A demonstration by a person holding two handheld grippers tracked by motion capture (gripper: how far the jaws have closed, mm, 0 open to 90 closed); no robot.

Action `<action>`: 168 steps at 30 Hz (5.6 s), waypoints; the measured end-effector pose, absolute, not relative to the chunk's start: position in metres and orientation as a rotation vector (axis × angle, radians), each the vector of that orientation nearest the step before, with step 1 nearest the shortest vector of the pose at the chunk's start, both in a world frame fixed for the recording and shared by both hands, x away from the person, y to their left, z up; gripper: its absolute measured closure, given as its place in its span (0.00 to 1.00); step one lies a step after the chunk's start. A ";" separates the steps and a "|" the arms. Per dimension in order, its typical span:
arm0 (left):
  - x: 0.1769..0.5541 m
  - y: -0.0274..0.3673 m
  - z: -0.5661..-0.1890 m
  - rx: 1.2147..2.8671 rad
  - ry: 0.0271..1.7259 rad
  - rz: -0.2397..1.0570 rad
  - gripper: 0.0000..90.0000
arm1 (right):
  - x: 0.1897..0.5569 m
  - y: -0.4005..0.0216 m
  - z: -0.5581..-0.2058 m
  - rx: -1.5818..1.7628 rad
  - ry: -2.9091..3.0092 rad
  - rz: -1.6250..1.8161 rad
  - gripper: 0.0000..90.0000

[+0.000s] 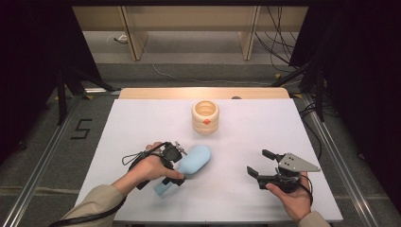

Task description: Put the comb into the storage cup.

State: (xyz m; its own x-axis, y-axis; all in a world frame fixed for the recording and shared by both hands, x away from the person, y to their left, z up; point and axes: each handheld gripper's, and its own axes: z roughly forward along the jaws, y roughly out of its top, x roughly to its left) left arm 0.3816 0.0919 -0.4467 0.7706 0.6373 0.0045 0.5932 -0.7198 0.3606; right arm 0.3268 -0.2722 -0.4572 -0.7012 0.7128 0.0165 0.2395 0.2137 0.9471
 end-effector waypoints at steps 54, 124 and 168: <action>0.385 0.083 -0.455 2.683 0.961 0.106 0.22 | 0.327 -0.272 -0.458 0.881 2.072 1.491 0.17; 0.394 0.068 -0.460 2.786 1.049 0.058 0.74 | 0.328 -0.272 -0.458 0.884 2.083 1.482 0.17; 0.386 0.070 -0.454 2.672 1.035 0.113 0.77 | 0.328 -0.272 -0.459 0.887 2.081 1.481 0.17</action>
